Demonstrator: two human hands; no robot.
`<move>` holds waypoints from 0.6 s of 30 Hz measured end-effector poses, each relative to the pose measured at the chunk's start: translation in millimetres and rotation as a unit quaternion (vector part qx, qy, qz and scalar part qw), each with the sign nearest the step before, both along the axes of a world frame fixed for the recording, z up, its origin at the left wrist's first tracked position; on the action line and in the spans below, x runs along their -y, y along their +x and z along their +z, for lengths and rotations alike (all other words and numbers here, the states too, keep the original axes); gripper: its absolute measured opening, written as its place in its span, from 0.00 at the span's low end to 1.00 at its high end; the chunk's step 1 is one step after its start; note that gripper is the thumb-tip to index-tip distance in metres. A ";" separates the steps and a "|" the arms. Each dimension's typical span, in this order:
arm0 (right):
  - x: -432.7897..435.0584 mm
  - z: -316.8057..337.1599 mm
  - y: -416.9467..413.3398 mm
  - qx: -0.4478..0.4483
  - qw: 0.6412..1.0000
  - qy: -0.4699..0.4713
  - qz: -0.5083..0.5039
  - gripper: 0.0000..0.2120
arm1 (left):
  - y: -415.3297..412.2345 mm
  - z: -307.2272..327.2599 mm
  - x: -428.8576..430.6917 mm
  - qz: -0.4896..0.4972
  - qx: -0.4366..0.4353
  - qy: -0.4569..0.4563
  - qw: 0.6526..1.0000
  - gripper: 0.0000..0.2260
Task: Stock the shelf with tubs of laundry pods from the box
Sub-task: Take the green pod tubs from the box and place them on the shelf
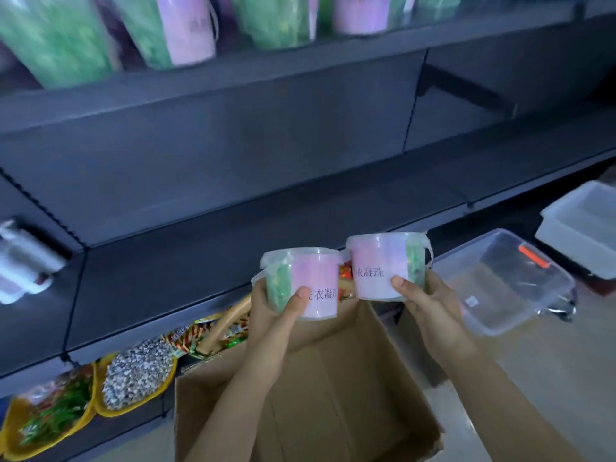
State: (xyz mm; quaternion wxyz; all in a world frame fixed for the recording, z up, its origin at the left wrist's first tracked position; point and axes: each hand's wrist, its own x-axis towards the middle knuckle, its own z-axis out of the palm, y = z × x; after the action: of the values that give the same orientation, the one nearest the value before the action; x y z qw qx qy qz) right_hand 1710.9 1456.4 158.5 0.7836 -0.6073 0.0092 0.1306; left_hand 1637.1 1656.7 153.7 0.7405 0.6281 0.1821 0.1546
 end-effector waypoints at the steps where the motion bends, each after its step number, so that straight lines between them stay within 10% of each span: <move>1: 10.3 12.7 4.3 0.019 1.000 -0.005 0.000 0.29 | 1.5 10.6 10.2 0.006 0.010 0.005 1.000 0.26; 5: 59.4 59.9 20.5 0.078 0.997 -0.008 0.024 0.37 | 5.9 52.4 56.5 0.027 0.046 0.023 0.998 0.24; 18: 181.8 179.5 56.8 0.181 0.982 -0.009 0.049 0.20 | 21.8 183.7 168.4 0.097 0.122 0.037 0.987 0.34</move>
State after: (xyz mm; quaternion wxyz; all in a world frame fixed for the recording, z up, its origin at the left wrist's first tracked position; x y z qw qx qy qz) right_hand 1767.6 1274.6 337.9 0.7597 -0.6274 -0.1614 0.0562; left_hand 1658.9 1488.4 337.4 0.7152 0.6108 0.1446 0.3074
